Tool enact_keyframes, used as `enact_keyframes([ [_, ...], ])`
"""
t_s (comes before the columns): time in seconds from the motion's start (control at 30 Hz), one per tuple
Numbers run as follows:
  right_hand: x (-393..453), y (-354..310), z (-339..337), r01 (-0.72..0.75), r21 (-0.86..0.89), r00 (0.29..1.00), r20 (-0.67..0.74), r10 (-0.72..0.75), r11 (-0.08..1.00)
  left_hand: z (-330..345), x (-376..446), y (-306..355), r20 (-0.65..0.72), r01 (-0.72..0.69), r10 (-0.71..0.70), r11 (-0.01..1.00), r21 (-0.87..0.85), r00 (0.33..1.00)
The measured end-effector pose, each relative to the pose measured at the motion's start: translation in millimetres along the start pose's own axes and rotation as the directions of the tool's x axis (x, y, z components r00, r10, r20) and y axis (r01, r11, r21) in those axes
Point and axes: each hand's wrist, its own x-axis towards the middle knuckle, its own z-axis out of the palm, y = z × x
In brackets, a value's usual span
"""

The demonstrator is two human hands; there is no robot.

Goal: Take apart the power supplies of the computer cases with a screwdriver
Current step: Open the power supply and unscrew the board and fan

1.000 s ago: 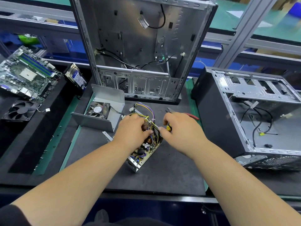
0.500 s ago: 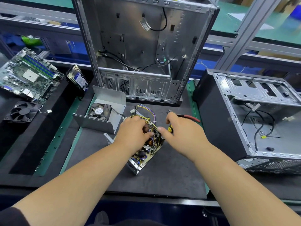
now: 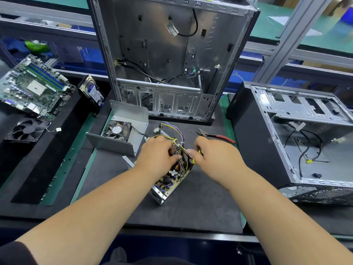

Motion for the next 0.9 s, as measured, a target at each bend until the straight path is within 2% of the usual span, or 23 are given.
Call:
enact_keyframes([
  [0.2, -0.6, -0.3, -3.9, 0.039, 0.214, 0.999, 0.021, -0.045, 0.976, -0.7, 0.2, 1.0, -0.003, 0.002, -0.002, 1.000, 0.009, 1.000],
  [0.47, -0.7, 1.0, -2.7, -0.005, -0.029, 1.000, 0.004, 0.005, 1.000, -2.0, -0.1, 1.5, -0.009, 0.003, -0.003, 1.000, -0.004, 1.000],
  [0.63, -0.7, -0.9, -6.2, 0.026, 0.175, 0.998, 0.057, -0.037, 0.984, -1.2, 0.1, 1.6, -0.002, 0.004, -0.004, 1.000, 0.001, 1.000],
  [0.73, -2.6, -1.6, -5.6, 0.048, 0.217, 0.996, 0.057, -0.062, 0.975, -0.7, 0.1, 0.4, -0.001, 0.002, -0.002, 1.000, 0.004, 1.000],
  [0.8, -4.3, -2.3, -3.8, 0.030, 0.172, 0.999, 0.037, -0.036, 0.985, -0.2, 0.9, 0.4, -0.004, 0.002, -0.002, 1.000, 0.003, 1.000],
  [0.9, -4.2, -3.6, -2.9, 0.000, -0.004, 1.000, 0.001, 0.000, 1.000, 0.2, 1.0, 1.2, 0.001, 0.000, 0.000, 1.000, 0.007, 1.000],
])
